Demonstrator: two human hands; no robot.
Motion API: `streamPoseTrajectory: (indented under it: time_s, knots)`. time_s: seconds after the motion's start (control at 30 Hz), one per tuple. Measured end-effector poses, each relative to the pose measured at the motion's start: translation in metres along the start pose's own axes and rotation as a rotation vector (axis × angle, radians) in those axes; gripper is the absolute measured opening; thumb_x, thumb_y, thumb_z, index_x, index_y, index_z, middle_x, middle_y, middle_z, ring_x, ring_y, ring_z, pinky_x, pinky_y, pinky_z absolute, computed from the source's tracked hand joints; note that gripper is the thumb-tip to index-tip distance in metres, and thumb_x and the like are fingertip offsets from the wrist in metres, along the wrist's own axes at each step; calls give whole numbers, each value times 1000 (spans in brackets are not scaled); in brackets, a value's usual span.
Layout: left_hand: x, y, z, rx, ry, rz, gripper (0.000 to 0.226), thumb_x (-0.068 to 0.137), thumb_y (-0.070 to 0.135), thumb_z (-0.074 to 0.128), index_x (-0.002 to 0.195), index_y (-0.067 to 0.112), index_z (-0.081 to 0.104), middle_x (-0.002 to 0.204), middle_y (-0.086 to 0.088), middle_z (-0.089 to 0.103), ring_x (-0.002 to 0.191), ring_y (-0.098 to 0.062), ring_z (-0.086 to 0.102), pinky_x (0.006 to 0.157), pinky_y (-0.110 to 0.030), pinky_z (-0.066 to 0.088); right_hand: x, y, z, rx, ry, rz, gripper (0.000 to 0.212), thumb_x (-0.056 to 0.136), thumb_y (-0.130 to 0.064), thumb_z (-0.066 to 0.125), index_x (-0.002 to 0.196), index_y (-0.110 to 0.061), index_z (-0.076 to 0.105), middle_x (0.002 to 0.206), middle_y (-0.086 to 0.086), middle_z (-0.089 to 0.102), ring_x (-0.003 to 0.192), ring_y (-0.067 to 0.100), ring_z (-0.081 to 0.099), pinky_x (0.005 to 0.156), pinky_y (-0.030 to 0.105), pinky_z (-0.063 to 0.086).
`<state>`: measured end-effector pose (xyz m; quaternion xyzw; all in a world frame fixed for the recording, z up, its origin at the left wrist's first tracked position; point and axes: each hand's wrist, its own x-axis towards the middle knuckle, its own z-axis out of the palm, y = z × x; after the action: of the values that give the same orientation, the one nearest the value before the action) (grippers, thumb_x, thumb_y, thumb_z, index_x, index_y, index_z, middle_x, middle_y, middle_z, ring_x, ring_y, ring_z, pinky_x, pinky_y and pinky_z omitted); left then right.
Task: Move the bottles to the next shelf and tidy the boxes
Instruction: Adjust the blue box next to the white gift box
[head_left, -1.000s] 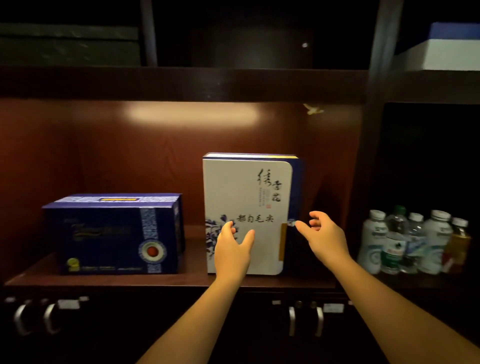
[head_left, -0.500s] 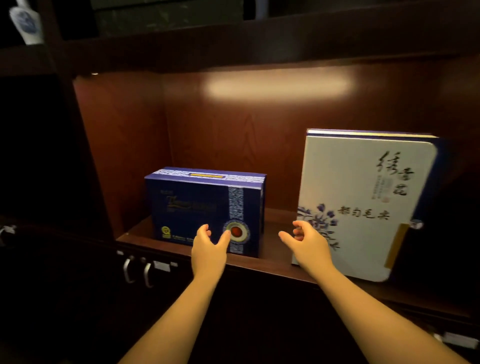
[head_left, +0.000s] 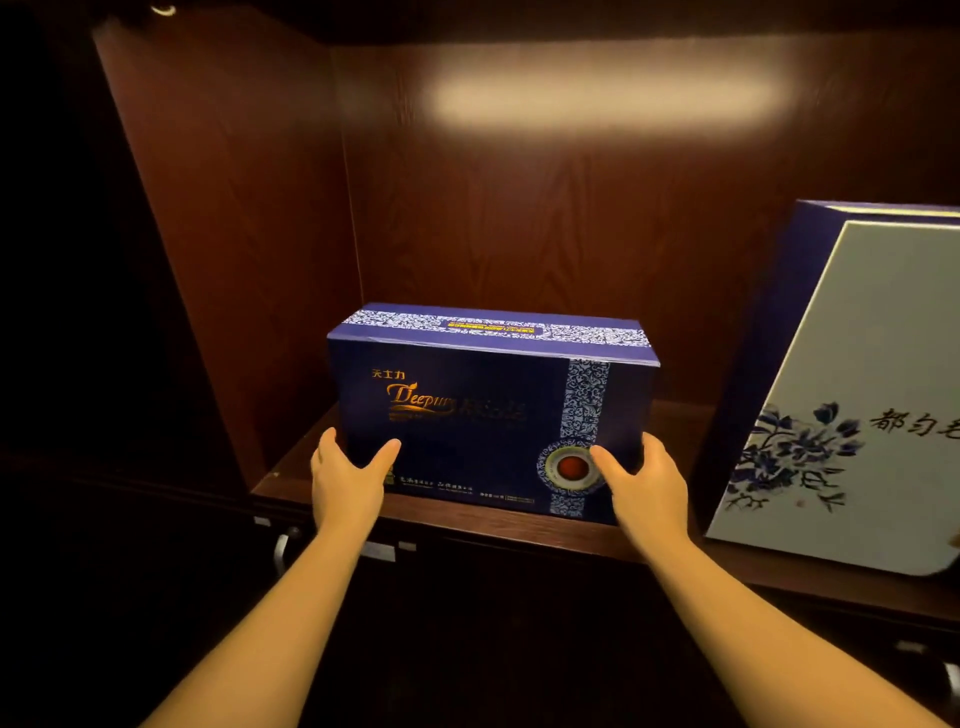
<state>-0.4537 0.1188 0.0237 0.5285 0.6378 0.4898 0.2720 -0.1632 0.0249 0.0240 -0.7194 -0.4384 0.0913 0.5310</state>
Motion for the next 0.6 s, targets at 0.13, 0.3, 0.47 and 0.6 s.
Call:
streamPoseTrajectory:
  time_s: [0.13, 0.3, 0.47, 0.6]
  knots:
    - [23, -7, 9, -39, -68, 12, 103, 71, 50, 75, 149, 15, 18, 154, -11, 29, 135, -31, 36, 103, -45, 35, 0, 3, 3, -7, 39, 4, 62, 83, -52, 66, 131, -15, 54, 125, 3, 62, 110, 19, 57, 86, 36, 47]
    - [42, -15, 19, -79, -86, 12, 93, 69, 41, 80, 144, 17, 31, 143, -12, 44, 126, -31, 47, 102, -46, 40, -5, 1, 5, -34, 127, 31, 64, 83, -52, 66, 132, -14, 53, 125, 3, 59, 112, 21, 56, 84, 31, 43]
    - [45, -20, 24, -45, -53, 30, 94, 70, 43, 79, 143, 16, 29, 144, -14, 44, 126, -34, 47, 103, -52, 39, -7, 0, 1, -48, 135, 41, 41, 87, -46, 62, 115, -16, 64, 108, 1, 65, 92, 17, 60, 72, 30, 44]
    - [45, -21, 26, -17, -31, 28, 96, 72, 44, 78, 146, 14, 24, 148, -15, 39, 130, -37, 43, 104, -52, 37, -7, -3, -4, -46, 145, 41, 36, 89, -42, 61, 114, -15, 67, 104, -1, 67, 84, 9, 56, 69, 27, 41]
